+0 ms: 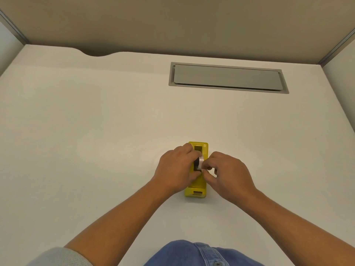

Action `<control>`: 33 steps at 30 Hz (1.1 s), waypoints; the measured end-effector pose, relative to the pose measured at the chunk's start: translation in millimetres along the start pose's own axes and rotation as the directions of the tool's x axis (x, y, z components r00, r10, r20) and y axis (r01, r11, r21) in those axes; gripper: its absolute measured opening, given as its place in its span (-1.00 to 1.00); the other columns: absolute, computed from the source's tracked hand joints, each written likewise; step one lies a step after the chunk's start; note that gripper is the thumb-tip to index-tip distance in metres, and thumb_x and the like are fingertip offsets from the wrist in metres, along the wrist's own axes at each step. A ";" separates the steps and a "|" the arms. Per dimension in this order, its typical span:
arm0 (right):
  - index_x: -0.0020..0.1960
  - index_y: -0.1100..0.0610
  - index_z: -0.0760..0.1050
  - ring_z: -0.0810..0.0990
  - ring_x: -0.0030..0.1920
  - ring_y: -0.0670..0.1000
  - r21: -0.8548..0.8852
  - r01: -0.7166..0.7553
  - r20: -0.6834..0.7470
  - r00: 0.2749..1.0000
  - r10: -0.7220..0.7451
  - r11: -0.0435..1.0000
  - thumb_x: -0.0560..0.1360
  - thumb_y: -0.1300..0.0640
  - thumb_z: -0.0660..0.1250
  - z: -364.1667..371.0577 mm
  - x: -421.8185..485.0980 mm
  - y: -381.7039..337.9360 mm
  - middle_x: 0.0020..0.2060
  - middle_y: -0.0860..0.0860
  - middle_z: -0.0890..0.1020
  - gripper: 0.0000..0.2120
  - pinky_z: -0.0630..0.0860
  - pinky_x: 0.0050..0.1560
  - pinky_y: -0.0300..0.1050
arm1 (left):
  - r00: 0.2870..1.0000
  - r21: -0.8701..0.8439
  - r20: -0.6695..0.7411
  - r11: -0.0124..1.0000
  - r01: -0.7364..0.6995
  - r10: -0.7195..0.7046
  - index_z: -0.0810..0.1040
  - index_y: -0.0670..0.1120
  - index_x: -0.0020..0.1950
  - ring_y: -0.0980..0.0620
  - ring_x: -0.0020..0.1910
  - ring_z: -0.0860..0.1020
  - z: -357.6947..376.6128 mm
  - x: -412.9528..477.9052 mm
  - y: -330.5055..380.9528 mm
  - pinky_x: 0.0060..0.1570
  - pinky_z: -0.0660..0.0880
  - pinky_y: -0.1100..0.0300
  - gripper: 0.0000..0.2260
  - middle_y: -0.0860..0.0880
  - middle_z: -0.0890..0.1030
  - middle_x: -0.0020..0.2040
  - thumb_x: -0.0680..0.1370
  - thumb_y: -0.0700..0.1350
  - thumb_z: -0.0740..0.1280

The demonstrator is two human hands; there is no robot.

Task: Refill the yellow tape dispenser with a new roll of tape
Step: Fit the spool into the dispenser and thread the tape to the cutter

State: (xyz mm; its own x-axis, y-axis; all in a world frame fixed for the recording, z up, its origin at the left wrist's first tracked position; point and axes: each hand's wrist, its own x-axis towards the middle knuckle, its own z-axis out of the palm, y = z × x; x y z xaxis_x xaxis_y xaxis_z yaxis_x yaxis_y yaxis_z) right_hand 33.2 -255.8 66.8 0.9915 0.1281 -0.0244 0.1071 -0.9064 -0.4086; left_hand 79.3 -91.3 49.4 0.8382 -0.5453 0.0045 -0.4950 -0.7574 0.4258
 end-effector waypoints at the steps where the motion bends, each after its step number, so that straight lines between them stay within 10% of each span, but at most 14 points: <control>1: -0.15 -0.08 0.61 0.37 -0.37 -0.16 0.000 -0.001 -0.003 1.000 0.001 1.000 0.46 0.01 0.35 0.4 -0.6 -0.1 -0.27 -0.16 0.55 -0.93 0.18 -0.40 -0.36 | 1.000 0.001 -0.002 1.000 0.006 -0.006 0.51 0.06 0.20 0.00 -0.04 0.53 0.9 0.1 0.6 -0.21 0.42 0.15 -0.63 0.03 0.53 0.03 0.44 0.11 0.41; 33: -0.18 -0.08 0.58 0.44 -0.36 -0.17 0.090 0.029 -0.065 0.998 -0.023 0.996 0.44 0.02 0.38 -17.6 9.1 -3.6 -0.30 -0.17 0.51 -0.96 0.32 -0.40 -0.27 | 0.996 -0.040 -0.046 0.997 0.069 -0.071 0.50 0.09 0.18 0.06 -0.13 0.49 11.2 0.4 -0.2 -0.28 0.29 0.23 -0.67 0.06 0.50 -0.05 0.46 0.15 0.35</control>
State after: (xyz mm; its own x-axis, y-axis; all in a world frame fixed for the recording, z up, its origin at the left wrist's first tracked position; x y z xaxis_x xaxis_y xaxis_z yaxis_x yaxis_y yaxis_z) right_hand 43.2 -258.4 84.1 0.9915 0.1224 0.0447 0.1286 -0.8626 -0.4892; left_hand 77.2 -95.4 39.2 0.8807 -0.4734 0.0161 -0.4266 -0.7780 0.4611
